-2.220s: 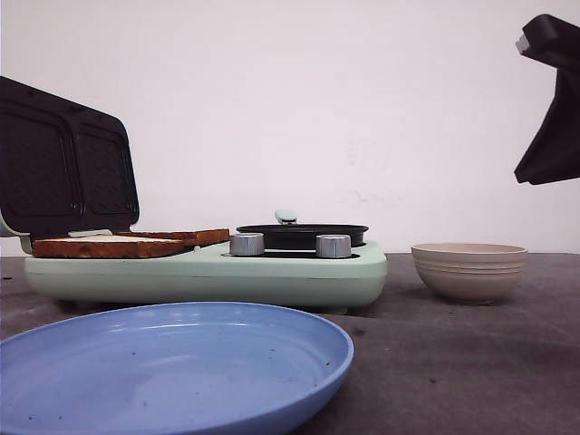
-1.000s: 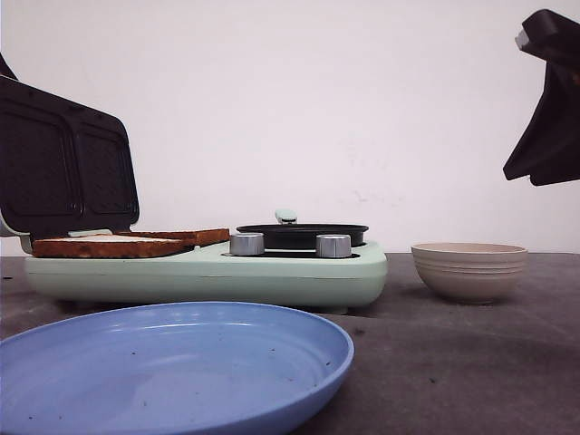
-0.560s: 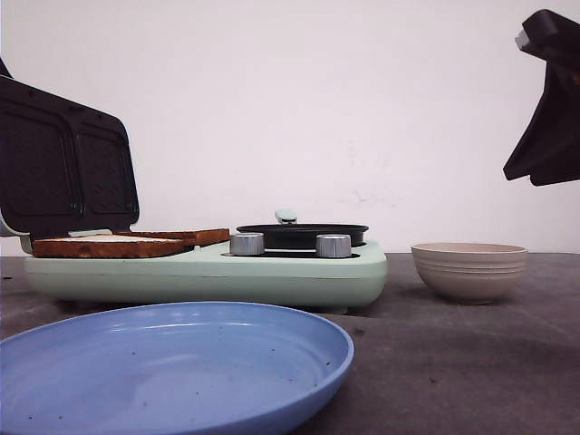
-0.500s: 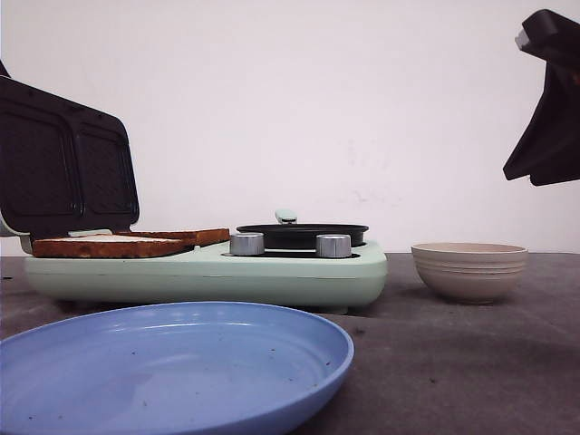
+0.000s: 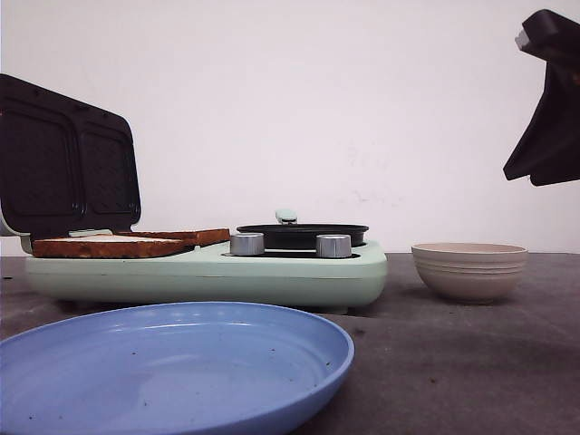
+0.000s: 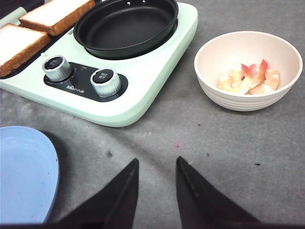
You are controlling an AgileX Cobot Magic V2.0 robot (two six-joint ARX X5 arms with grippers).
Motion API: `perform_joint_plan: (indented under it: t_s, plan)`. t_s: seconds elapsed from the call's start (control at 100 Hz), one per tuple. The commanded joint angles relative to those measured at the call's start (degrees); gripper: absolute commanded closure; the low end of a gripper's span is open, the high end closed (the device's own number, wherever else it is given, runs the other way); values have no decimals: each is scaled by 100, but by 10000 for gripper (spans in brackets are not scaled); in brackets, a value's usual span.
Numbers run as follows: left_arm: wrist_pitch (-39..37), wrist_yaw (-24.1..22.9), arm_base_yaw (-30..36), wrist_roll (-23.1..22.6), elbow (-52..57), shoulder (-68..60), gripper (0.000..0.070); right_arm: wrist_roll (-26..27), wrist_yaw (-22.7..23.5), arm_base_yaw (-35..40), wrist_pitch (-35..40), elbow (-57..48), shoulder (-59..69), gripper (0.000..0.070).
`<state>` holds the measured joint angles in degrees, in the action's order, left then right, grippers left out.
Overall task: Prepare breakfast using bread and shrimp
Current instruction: 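Move the left gripper to the handle of the press lid, then pull the press lid down over the bread with the left gripper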
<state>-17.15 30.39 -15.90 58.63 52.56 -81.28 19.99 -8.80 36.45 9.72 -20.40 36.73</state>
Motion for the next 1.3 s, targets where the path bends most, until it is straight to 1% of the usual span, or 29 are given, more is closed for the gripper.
perform_joint_plan:
  t_s: [0.0,0.12,0.25,0.49,0.67,0.81,0.95,1.07,1.22,1.29]
  plan:
    - [-37,96,70,-503,118,-79,698,70,-7,55,-61,-24,22,553]
    - [-22,85,264,-739,118,-79,698,74,-7,55,-59,-24,22,553]
    - [74,-52,540,-1025,118,-79,697,94,-7,55,-55,-24,22,553]
    - [654,-415,1143,-1921,118,-79,697,105,-4,55,-44,-24,22,553]
    - [1115,-870,1685,-2618,118,-79,697,105,-4,55,-44,-24,22,553]
    - [1386,-1355,2142,-3136,118,-79,697,103,-4,55,-37,-24,22,553]
    - [1552,-1812,2546,-3456,118,-79,697,103,-2,55,-26,-24,22,553]
    - [1753,-2299,2859,-3762,118,-81,697,105,-4,55,-26,-24,22,553]
    - [1910,-2664,3163,-4138,118,-116,697,103,-4,55,-26,-24,22,553]
    - [1941,-2795,3263,-4197,118,-164,697,105,-4,55,-26,-24,22,553]
